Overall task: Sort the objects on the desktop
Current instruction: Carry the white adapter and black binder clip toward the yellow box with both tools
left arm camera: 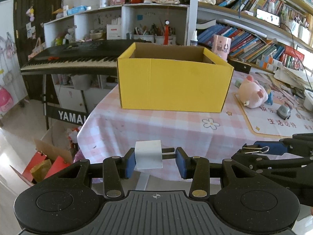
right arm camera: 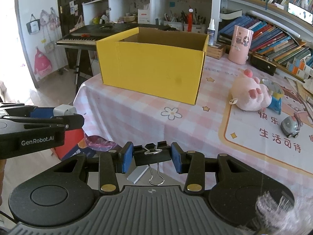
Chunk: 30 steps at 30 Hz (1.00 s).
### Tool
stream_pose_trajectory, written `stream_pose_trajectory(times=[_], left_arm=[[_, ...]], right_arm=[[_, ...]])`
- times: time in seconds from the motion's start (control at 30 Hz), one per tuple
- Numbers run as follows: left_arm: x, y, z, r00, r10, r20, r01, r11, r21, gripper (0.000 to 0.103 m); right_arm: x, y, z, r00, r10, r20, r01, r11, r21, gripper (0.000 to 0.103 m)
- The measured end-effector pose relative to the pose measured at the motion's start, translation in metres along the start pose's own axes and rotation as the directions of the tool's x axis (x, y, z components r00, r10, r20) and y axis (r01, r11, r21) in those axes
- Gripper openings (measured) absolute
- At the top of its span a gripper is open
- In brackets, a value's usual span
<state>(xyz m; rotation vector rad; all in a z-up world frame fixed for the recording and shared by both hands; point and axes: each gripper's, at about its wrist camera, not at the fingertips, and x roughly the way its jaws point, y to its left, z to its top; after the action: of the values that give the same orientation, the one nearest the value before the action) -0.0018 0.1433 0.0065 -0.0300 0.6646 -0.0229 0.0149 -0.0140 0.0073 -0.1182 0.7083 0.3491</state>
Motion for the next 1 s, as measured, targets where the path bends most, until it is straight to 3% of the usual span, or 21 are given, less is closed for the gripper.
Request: stream_pose_trajectory(times=[0.5, 1.0], left_arm=[[0.012, 0.004, 0.021, 1.0, -0.005, 0.003, 0.005, 1.0, -0.002, 0.041], [0.029, 0.005, 0.088, 0.995, 0.012, 0.098, -0.01, 1.0, -0.027, 0.041]], right_arm=[[0.01, -0.001, 0.012, 1.0, 0.006, -0.004, -0.006, 1.0, -0.006, 0.039], [0.016, -0.027, 0.091, 0.991, 0.016, 0.131, -0.011, 0.999, -0.037, 0.039]])
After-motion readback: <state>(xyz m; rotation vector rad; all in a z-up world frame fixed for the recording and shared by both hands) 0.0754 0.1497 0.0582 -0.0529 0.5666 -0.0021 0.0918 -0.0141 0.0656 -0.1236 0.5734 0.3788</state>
